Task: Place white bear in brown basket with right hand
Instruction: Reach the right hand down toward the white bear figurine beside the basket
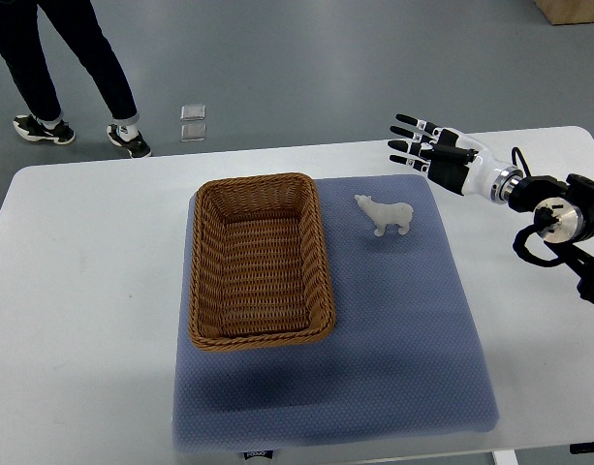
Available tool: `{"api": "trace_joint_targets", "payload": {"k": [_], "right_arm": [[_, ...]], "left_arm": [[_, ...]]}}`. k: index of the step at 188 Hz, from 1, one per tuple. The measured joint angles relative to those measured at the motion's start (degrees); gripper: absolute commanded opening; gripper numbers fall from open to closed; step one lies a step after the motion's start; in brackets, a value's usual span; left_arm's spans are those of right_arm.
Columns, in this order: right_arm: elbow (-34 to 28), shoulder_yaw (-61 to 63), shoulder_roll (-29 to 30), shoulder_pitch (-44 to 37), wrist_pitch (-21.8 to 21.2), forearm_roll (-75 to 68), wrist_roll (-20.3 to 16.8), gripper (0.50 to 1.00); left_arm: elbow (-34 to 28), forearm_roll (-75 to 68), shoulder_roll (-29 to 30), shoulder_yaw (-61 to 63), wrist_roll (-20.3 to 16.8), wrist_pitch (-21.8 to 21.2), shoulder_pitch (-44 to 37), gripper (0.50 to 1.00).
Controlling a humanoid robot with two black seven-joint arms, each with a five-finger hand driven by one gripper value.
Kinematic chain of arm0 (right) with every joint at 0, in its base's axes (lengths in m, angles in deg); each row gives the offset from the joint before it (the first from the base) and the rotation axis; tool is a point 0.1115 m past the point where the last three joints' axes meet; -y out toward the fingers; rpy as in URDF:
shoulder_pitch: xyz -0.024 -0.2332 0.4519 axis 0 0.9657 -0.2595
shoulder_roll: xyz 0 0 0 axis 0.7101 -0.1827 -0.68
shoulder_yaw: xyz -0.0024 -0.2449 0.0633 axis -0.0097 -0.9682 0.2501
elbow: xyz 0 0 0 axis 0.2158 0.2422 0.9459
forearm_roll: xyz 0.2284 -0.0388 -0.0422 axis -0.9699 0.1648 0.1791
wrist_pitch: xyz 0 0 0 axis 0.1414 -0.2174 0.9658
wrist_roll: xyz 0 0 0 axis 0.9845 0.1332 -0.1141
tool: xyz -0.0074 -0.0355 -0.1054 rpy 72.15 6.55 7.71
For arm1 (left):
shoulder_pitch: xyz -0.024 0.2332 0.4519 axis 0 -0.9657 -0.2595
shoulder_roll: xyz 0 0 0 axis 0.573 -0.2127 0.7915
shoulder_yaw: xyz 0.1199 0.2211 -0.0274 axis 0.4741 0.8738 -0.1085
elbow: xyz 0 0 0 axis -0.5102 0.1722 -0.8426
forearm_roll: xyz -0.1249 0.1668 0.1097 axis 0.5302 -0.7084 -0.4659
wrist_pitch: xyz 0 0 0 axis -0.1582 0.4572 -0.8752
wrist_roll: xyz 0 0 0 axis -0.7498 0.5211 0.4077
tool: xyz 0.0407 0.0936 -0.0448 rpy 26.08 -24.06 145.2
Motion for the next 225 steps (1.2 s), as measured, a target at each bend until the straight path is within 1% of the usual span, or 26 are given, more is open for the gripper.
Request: {"api": "trace_joint_targets", "payload": {"k": [70, 95, 113, 147, 193, 225], "right_arm": [[-0.23, -0.26, -0.07, -0.21, -0.57, 2.28, -0.02, 0.94], [-0.3, -0.26, -0.21, -0.4, -0.61, 5.56, 0.16, 0.94], [-0.35, -0.26, -0.3, -0.52, -0.66, 9.48, 1.05, 0.94], [-0.45, -0.63, -0.71, -1.34, -0.91, 21.87, 4.47, 0.94], [-0.73, -1.28, -1.04, -3.21, -1.13, 46.67, 8.19, 0.94], [-0.79, -2.33, -1.07, -5.29, -3.19, 56.98, 8.92, 0.94]], "left_arm": [[0.02, 0.04, 0.0, 0.0, 0.0, -0.13, -0.42, 1.0], [0.02, 0.04, 0.0, 0.0, 0.0, -0.1, -0.42, 1.0], [0.12, 0.02, 0.0, 0.0, 0.0, -0.01, -0.43, 1.0], [0.37, -0.02, 0.0, 0.0, 0.0, 0.11, -0.43, 1.0], [0.03, -0.02, 0.0, 0.0, 0.0, 0.11, -0.5, 1.0], [-0.05, 0.0, 0.0, 0.0, 0.0, 0.11, -0.51, 1.0]]}}
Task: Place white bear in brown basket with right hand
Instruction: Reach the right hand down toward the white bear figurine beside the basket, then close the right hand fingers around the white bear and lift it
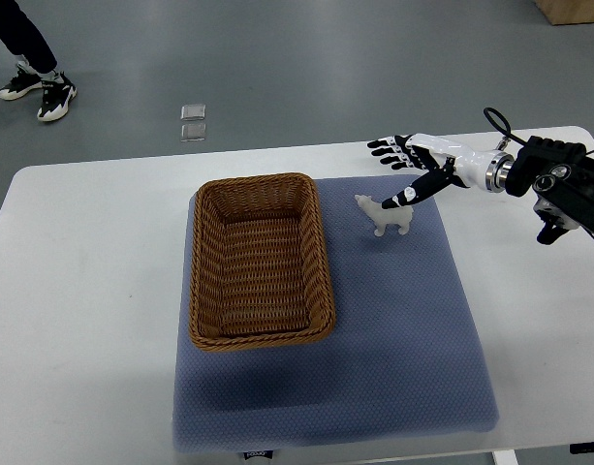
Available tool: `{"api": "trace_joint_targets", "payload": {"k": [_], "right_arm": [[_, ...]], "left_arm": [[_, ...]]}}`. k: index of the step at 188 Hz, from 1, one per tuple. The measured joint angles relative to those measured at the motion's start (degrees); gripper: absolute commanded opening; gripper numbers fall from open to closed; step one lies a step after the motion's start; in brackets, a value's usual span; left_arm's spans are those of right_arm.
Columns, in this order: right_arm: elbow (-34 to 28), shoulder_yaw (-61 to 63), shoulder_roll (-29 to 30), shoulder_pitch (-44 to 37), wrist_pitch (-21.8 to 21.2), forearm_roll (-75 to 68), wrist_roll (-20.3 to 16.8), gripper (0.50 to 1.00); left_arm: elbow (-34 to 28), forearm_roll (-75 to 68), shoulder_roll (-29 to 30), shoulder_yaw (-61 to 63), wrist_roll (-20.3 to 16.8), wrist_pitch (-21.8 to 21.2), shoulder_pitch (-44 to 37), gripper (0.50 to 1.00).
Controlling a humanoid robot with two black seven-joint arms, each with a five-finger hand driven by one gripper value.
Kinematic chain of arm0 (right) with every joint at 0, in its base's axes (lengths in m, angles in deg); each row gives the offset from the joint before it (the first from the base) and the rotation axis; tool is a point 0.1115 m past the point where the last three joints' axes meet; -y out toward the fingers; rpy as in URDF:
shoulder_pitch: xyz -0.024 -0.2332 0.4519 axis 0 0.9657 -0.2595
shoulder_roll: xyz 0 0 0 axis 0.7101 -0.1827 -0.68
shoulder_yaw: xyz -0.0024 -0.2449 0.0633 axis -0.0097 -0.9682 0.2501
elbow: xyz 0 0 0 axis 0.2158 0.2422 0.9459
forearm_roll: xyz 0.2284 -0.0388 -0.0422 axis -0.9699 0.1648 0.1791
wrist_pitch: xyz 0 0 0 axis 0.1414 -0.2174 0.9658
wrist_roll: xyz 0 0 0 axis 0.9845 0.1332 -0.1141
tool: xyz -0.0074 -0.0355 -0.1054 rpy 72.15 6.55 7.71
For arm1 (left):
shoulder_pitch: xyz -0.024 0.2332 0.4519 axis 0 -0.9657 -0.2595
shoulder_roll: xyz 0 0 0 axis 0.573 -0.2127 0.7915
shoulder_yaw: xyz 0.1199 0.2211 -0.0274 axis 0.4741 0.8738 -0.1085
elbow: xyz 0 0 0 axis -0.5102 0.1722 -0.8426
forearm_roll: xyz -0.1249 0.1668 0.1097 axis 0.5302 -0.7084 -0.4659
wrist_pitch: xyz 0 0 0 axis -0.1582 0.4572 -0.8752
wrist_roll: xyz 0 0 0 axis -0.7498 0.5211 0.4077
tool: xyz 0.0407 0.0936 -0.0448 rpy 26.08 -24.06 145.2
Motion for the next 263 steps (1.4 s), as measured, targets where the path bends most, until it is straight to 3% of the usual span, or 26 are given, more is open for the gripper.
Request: {"api": "trace_joint_targets", "payload": {"k": [40, 150, 206, 240, 256, 263], "right_arm": [[0.21, -6.57, 0.18, -3.06, -0.79, 5.73, 0.04, 0.938], [4.04, -12.44, 3.15, -3.86, 5.9, 8.22, 0.0, 0.926], [4.14, -13.86, 4.04, -3.83, 6.08, 8.23, -0.14, 0.758], [4.19, -14.64, 4.1, -3.91, 6.11, 8.4, -0.14, 0.721], [4.21, -15.11, 4.1, -3.93, 6.47, 8.57, -0.14, 0.656], [4.22, -15.21, 4.1, -3.93, 6.59, 8.61, -0.13, 0.65]], "left_arm": [[0.0, 0.04, 0.0, 0.0, 0.0, 0.0, 0.0, 1.0], [0.53, -0.01, 0.0, 0.0, 0.0, -0.02, 0.0, 1.0], [0.53, -0.01, 0.0, 0.0, 0.0, -0.02, 0.01, 1.0], [0.56, -0.01, 0.0, 0.0, 0.0, -0.02, 0.0, 1.0], [0.7, -0.01, 0.0, 0.0, 0.0, 0.05, 0.01, 1.0], [0.75, -0.01, 0.0, -0.01, 0.0, 0.1, 0.02, 1.0]]}}
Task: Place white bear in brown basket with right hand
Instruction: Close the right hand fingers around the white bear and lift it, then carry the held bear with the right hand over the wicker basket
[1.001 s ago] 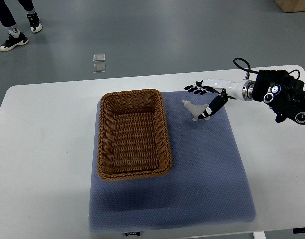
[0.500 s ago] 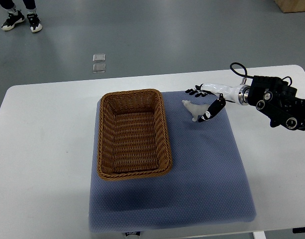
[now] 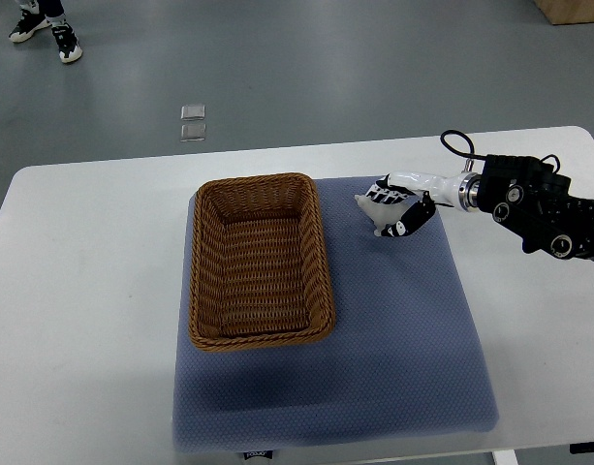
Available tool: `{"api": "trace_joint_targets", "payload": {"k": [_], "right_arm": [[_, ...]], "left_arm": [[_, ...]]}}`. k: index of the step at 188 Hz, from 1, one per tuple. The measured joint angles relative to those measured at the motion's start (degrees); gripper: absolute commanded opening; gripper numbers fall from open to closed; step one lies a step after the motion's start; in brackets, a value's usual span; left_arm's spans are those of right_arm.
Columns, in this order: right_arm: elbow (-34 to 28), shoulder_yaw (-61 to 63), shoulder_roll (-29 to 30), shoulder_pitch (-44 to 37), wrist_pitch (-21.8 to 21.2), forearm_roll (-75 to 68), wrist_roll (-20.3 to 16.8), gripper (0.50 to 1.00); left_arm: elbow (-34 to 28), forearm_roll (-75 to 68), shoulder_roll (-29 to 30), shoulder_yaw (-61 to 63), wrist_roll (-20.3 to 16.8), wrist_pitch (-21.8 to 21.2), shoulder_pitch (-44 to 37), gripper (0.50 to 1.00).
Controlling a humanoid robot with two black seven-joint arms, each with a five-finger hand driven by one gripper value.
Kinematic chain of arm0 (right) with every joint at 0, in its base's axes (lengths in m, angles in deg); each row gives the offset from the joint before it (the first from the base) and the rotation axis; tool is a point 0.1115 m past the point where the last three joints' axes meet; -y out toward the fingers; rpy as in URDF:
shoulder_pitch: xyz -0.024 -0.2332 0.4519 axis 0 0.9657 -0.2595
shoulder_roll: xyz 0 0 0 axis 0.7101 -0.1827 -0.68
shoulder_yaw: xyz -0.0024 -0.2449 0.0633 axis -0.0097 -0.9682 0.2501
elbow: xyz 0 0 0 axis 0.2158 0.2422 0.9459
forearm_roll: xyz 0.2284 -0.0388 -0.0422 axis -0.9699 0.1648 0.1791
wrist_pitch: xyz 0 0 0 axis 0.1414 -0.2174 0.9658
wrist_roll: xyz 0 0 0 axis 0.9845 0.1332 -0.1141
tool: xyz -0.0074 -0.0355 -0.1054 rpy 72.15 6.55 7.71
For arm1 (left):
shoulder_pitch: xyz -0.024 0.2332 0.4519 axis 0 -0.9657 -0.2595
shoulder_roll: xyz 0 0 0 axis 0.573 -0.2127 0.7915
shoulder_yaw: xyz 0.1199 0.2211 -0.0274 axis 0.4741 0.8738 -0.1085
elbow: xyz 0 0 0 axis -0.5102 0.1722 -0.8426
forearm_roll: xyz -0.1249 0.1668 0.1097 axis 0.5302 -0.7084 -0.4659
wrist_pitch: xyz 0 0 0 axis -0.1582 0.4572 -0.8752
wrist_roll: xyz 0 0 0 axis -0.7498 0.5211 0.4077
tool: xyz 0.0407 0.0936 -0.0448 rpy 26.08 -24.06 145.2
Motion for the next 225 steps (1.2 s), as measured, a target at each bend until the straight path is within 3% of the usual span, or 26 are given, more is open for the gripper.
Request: {"api": "trace_joint_targets", "payload": {"k": [8, 38, 114, 172, 225], "right_arm": [[0.0, -0.08, 0.0, 0.0, 0.07, 0.06, 0.04, 0.635], [0.0, -0.12, -0.08, -0.01, 0.12, 0.65, 0.15, 0.5], [-1.47, 0.58, -0.72, -2.25, 0.12, 0.43, 0.69, 0.5], [-11.0, 1.0, -4.13, -6.76, -0.41, -0.11, 5.13, 0.5], [-15.96, 0.85, -1.43, -7.18, -0.45, -0.09, 8.06, 0.5]], "left_arm": [[0.02, 0.0, 0.0, -0.03, 0.0, 0.03, 0.01, 1.0], [0.05, 0.0, 0.0, -0.15, 0.0, 0.07, 0.04, 1.0], [0.0, 0.0, 0.0, -0.22, 0.0, 0.07, 0.0, 1.0], [0.04, 0.0, 0.0, -0.41, 0.0, 0.07, 0.04, 1.0], [0.05, 0.01, 0.0, -0.5, 0.0, 0.07, -0.01, 1.0]]}}
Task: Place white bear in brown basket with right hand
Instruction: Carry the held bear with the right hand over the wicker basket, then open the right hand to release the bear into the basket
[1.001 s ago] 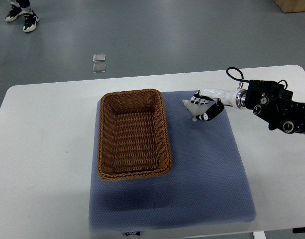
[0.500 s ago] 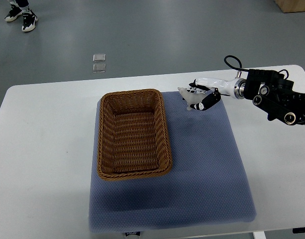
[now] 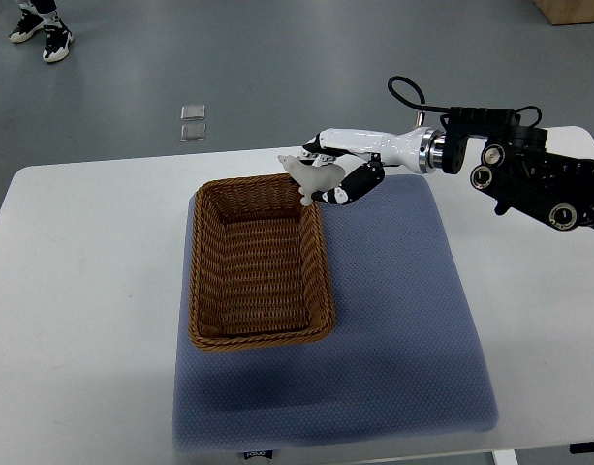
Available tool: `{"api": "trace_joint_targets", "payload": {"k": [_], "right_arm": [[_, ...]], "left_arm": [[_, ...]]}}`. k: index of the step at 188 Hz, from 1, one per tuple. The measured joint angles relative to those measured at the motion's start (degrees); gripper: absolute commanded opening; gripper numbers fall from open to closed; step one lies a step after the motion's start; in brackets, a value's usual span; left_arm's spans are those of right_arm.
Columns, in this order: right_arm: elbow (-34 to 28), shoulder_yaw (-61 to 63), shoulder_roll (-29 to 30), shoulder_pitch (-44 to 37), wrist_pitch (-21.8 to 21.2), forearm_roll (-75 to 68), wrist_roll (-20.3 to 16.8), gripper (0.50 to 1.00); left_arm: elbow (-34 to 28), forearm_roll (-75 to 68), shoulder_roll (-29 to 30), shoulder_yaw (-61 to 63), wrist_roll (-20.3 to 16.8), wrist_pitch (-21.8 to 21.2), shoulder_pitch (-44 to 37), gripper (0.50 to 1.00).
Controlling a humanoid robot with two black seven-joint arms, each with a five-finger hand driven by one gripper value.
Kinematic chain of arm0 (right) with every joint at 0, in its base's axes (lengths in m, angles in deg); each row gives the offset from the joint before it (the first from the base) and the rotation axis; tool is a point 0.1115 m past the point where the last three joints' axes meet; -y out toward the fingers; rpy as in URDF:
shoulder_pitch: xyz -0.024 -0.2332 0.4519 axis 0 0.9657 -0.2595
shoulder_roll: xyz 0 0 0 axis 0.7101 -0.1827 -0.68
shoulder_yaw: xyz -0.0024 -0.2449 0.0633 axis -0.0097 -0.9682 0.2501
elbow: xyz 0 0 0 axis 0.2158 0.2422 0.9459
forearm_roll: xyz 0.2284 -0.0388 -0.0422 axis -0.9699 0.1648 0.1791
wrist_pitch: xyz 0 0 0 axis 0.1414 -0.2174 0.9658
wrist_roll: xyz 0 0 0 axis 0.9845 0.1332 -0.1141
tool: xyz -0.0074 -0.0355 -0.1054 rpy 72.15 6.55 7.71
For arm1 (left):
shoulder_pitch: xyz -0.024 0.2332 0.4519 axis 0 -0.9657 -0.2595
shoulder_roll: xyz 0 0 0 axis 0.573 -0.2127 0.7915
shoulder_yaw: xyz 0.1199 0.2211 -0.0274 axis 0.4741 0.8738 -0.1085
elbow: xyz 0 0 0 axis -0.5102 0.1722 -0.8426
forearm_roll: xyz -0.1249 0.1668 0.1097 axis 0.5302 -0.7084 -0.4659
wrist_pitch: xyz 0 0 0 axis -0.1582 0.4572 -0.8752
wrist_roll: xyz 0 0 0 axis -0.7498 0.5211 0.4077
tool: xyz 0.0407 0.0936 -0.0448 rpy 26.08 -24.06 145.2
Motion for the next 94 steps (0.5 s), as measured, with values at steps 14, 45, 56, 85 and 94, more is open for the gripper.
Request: {"api": "trace_joint_targets", "payload": {"k": [14, 45, 56, 85, 94], "right_arm": [[-0.11, -0.07, 1.82, 0.33, 0.31, 0.33, 0.28, 0.5], [0.24, -0.67, 6.17, 1.39, 2.65, 1.26, 0.05, 0.5], [0.83, -0.8, 7.95, 1.54, 3.42, 1.6, -0.21, 0.5], [5.29, -1.62, 12.91, 1.75, 5.36, 1.94, -1.6, 0.932], [6.63, -1.72, 13.97, 1.8, 6.39, 1.82, -2.53, 0.94]], "left_arm": [[0.0, 0.01, 0.0, -0.01, 0.0, 0.0, 0.0, 1.0], [-0.18, 0.05, 0.0, -0.02, 0.0, 0.0, -0.08, 1.0], [-0.23, 0.05, 0.0, -0.02, 0.0, 0.0, -0.08, 1.0], [-0.27, 0.05, 0.0, -0.02, 0.0, -0.01, -0.1, 1.0], [-0.27, 0.05, 0.0, -0.02, 0.01, -0.01, -0.12, 1.0]]}}
